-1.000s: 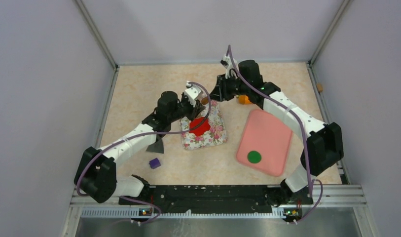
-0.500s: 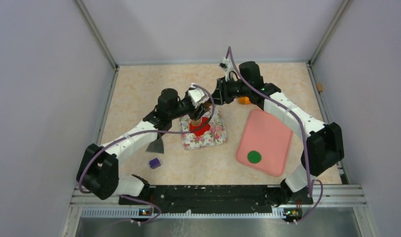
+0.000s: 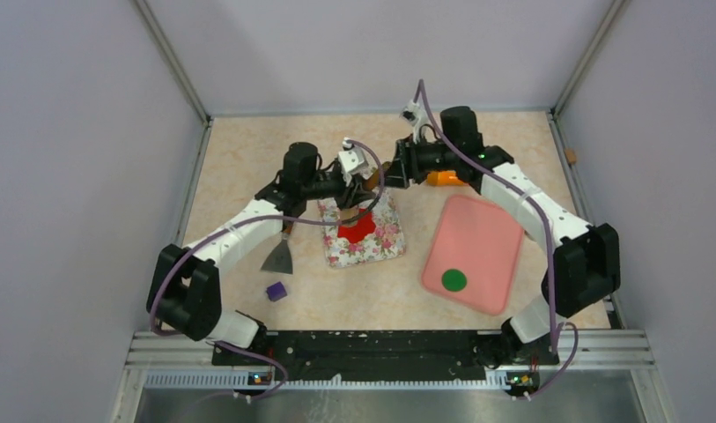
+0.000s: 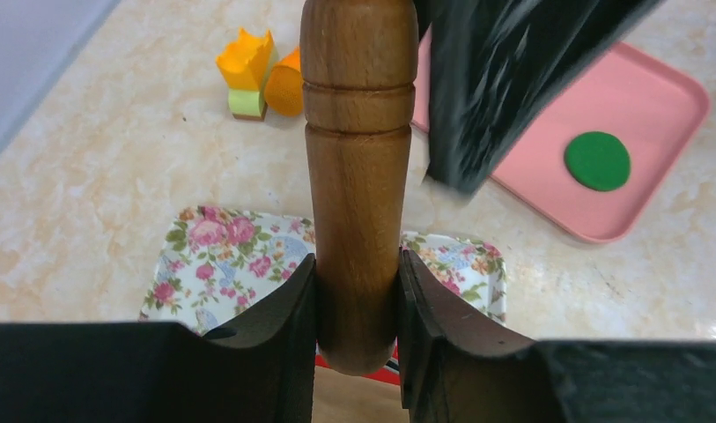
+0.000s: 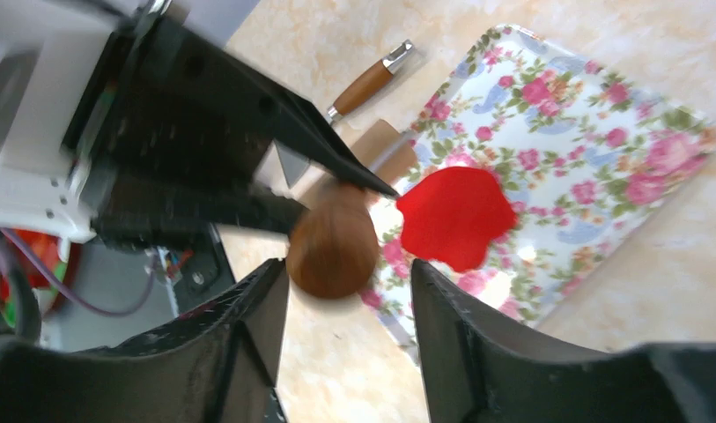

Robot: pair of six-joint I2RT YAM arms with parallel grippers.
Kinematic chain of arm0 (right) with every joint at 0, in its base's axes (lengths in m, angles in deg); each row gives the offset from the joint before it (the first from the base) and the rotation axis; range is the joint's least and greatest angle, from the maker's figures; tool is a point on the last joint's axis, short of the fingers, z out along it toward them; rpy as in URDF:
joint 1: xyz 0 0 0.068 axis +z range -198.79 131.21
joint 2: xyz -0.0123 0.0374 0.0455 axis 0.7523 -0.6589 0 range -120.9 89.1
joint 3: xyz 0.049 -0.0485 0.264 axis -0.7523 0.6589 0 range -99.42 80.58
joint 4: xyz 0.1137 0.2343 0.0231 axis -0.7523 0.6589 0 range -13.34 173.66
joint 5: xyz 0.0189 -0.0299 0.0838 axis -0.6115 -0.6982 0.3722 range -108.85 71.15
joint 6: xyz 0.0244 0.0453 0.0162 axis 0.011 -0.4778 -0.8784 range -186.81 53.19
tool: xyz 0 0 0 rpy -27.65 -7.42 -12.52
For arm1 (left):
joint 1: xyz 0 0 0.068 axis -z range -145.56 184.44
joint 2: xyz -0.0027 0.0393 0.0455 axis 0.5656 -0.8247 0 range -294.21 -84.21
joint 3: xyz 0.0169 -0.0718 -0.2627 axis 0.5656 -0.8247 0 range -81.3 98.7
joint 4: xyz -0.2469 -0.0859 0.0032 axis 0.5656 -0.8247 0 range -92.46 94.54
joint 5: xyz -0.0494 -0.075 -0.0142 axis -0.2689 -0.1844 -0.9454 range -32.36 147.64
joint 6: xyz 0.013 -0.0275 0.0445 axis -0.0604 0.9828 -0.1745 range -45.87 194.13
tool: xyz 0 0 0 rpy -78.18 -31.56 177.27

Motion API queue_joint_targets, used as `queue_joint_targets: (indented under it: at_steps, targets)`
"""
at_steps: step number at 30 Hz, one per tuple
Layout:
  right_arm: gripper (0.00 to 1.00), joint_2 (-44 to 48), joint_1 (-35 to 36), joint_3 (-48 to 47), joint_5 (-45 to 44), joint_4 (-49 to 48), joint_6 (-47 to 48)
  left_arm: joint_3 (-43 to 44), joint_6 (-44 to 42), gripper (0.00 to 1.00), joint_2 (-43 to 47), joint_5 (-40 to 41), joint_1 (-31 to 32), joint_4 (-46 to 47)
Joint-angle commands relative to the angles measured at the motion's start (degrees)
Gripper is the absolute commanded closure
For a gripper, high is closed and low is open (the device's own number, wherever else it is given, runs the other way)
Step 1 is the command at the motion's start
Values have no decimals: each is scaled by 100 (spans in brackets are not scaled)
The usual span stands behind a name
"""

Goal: Roll out the dumpling wrappers from the dough

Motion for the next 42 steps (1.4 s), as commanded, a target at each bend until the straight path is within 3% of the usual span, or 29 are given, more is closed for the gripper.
queue_joint_targets:
  at_steps: [1,5,8,12,26,35,42]
  targets:
    - [43,467,-630,-854,1319,865,1747,771,181,100,-91,-1335,-470,-1170]
    - [40,740,-489,-1326,973,3027,5924,1141,-233,100,-119,-2217,-540,-2252]
    - [37,1372,-45,-595,278,3050,7618,1158,-366,100,-142,-2662,-535,-2550]
    - [28,2022,426,314,-174,1803,8289,1188,-335,100,-206,-2907,-472,-2584]
    - [32,1376,1145,121,-294,1786,9169,1655,-1049,100,-349,-2777,-239,-3405]
    - [48,868,1256,-353,-208,2591,9697,1896,-1434,100,-426,-2600,-183,-3780]
    - [58,993,1383,-264,27,2737,9422,1761,-1183,100,-405,-2485,-188,-3336]
